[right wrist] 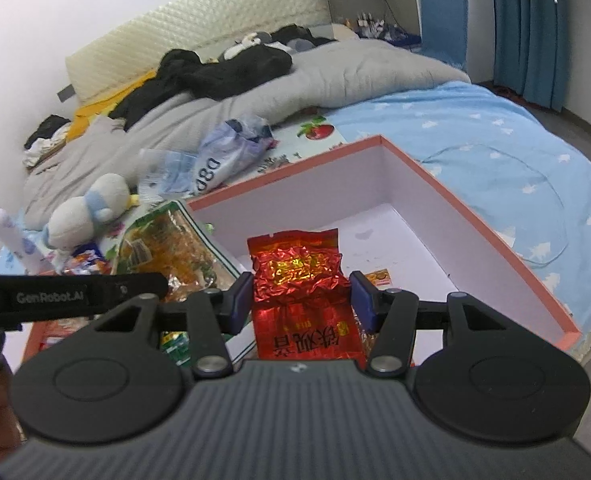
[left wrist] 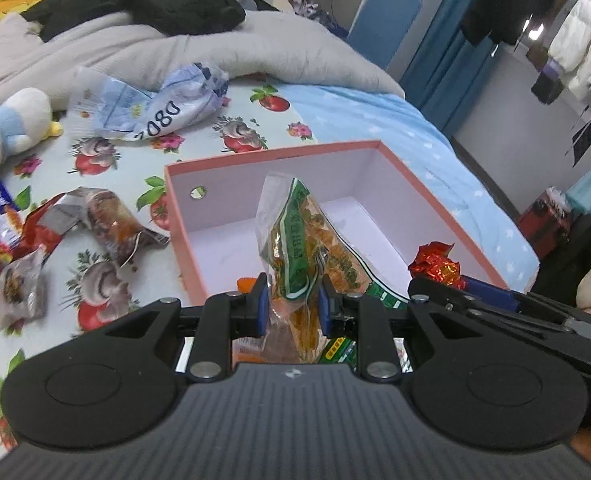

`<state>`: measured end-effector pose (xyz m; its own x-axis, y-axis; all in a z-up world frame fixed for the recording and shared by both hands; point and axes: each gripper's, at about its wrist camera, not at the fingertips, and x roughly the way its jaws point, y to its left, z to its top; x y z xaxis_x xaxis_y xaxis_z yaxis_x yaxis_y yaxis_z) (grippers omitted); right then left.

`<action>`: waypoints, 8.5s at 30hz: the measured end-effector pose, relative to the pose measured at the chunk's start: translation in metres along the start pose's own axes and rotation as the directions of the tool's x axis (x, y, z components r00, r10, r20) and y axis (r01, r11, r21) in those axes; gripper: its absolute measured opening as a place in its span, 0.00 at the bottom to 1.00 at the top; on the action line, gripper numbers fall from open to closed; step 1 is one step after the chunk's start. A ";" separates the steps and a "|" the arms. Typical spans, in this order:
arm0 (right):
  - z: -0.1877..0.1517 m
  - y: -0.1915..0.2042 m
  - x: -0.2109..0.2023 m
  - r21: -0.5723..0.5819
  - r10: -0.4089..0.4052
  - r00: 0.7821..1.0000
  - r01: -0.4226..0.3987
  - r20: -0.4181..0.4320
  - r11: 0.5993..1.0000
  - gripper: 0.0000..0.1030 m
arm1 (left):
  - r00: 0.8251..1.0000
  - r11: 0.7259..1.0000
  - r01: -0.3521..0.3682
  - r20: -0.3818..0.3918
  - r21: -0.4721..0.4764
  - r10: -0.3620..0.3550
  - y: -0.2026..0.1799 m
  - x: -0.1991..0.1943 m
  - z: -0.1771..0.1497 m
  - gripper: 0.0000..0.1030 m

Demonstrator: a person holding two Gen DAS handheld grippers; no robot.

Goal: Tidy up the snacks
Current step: 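Lower both snacks into the deep pink box and open both tools, then withdraw both open tools from the deep box toward the snack pile, then grasp the clear snack with black label using the left tool while the right tool grasps the brown jerky pack, then lift both snacks and carry them over the deep pink box, then lower both snacks into the deep box and open both tools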

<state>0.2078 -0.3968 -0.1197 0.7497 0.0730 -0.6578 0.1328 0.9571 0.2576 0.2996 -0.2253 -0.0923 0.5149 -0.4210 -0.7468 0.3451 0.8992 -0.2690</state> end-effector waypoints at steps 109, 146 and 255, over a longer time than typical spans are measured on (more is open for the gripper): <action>-0.018 0.234 0.102 -0.465 0.120 0.986 -0.162 -0.119 0.870 0.76 | 0.977 0.934 -0.201 0.004 -0.296 0.212 0.256 -0.049 -0.095 0.86; 0.016 0.266 0.249 -0.550 -0.151 0.925 -0.071 -0.348 0.832 0.41 | 0.976 0.940 -0.191 -0.156 -0.283 0.152 0.309 0.059 -0.044 0.63; -0.003 -0.030 0.037 0.011 -0.006 1.000 0.006 -0.008 1.000 0.41 | 1.000 0.997 -0.009 0.003 0.080 0.009 -0.009 0.048 0.013 0.45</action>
<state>0.2293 -0.4222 -0.1542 0.7440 0.0696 -0.6646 0.1446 0.9542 0.2618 0.3308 -0.2554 -0.1177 0.5202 -0.4136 -0.7472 0.4025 0.8904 -0.2126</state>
